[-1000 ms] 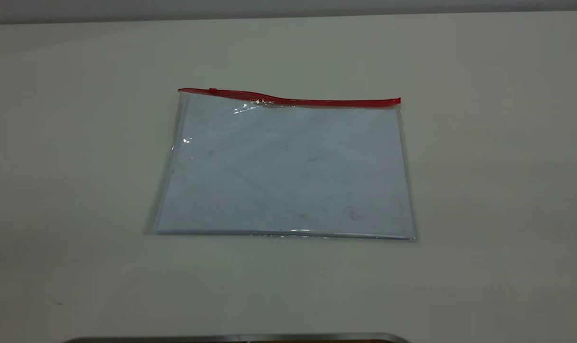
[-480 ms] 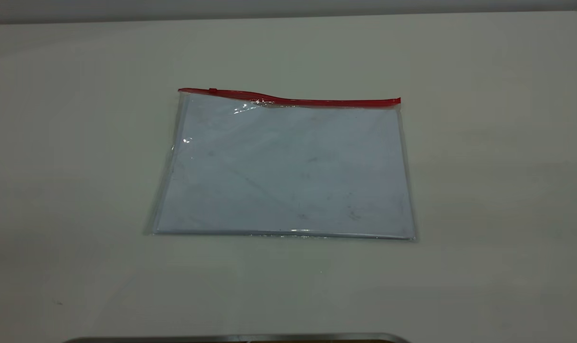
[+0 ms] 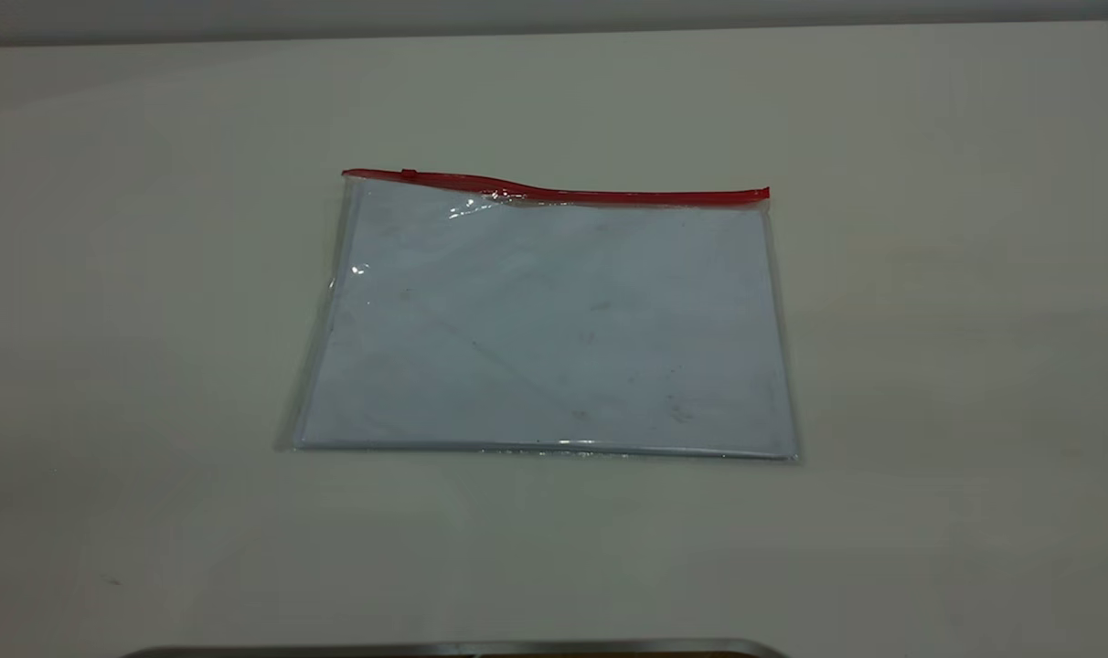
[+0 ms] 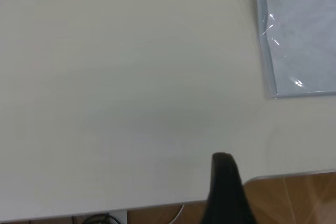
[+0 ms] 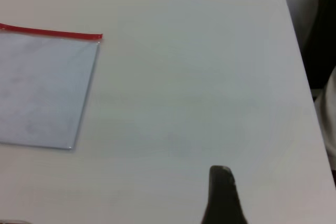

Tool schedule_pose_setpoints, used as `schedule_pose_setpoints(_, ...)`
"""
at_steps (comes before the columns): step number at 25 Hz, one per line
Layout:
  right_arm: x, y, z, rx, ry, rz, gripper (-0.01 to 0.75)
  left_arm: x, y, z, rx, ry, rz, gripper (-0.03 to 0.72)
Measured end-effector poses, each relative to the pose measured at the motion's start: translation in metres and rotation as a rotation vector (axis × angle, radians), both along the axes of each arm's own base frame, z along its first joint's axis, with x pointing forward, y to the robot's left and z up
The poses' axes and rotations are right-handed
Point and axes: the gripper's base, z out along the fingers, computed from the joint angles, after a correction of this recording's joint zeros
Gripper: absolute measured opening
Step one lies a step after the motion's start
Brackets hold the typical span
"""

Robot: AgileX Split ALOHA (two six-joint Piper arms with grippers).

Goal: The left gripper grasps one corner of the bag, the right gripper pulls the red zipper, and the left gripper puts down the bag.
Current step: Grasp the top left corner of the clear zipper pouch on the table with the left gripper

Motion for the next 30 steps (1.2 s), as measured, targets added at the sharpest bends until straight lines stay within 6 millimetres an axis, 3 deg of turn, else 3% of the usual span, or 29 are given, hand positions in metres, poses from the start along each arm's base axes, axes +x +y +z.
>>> schedule_pose_setpoints(4,0.000,0.002,0.000,0.015,-0.001,0.010,0.564,0.004,0.000,0.004,0.001,0.000,0.002,0.590)
schedule_pose_setpoints(8,0.001,0.002,0.002,0.027,-0.019,0.004,0.564,0.026,0.000,0.023,-0.020,0.013,0.017,0.590)
schedule_pose_setpoints(12,-0.001,0.002,0.021,0.056,-0.125,-0.007,0.564,0.071,-0.002,0.036,-0.064,0.133,0.026,0.590)
schedule_pose_setpoints(15,0.010,0.002,0.038,0.045,-0.138,0.009,0.564,0.113,-0.004,0.043,-0.088,0.229,0.029,0.590)
schedule_pose_setpoints(18,0.032,0.002,0.053,0.038,-0.064,0.028,0.564,0.159,-0.007,0.047,-0.121,0.315,0.032,0.590)
schedule_pose_setpoints(22,0.080,-0.001,0.060,0.071,0.087,0.035,0.564,0.217,-0.011,0.043,-0.163,0.341,0.012,0.590)
schedule_pose_setpoints(25,0.122,-0.003,0.055,0.110,0.161,0.029,0.564,0.259,-0.014,0.027,-0.171,0.353,-0.024,0.590)
schedule_pose_setpoints(30,0.184,-0.007,0.024,0.085,0.297,0.055,0.564,0.310,-0.022,0.007,-0.185,0.376,-0.152,0.590)
